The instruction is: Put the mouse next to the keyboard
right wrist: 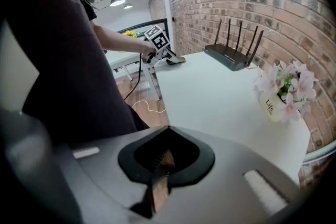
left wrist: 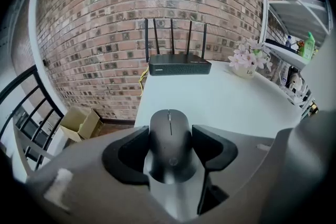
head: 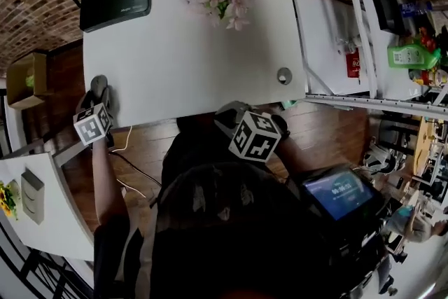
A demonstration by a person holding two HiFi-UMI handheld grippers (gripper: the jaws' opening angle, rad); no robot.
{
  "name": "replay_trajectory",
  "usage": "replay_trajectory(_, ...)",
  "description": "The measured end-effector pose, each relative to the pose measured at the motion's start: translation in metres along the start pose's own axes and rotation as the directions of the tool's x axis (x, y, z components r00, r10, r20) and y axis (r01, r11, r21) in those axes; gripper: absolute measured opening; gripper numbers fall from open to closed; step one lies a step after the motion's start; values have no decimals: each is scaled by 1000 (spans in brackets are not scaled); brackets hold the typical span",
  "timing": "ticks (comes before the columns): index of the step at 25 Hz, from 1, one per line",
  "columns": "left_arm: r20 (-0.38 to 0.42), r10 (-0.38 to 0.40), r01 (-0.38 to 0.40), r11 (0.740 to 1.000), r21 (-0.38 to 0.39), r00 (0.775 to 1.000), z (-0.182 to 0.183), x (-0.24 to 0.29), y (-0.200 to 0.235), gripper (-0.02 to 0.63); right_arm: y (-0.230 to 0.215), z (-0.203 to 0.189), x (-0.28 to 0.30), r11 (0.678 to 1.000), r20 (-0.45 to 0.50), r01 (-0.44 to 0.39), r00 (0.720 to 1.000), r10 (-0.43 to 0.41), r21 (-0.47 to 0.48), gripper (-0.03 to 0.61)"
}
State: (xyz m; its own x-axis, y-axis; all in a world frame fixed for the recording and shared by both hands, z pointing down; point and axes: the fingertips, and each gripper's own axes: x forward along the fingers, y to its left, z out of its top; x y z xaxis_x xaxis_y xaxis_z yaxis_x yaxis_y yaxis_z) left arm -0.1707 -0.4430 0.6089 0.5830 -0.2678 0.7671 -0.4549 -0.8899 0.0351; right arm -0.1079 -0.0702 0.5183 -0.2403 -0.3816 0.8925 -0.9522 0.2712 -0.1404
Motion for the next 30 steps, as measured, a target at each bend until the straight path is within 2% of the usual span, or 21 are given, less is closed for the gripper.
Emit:
replay_trajectory(10,9,-21,21,1000,-21,1000,13,-10,-10,265,-3,9,0,1000,4,23,1000,-23,9,5)
replay_trajectory(25,-17,-16,16,1000,13,1000,4,-1,-2,267,-9,7,-6,998,41,50,998,-51,42,6)
replay_trajectory(30,-7,-16,16,1000,12,1000,13,-9,-15,265,-9,4,-8,998,53,51,997,-54,47,5)
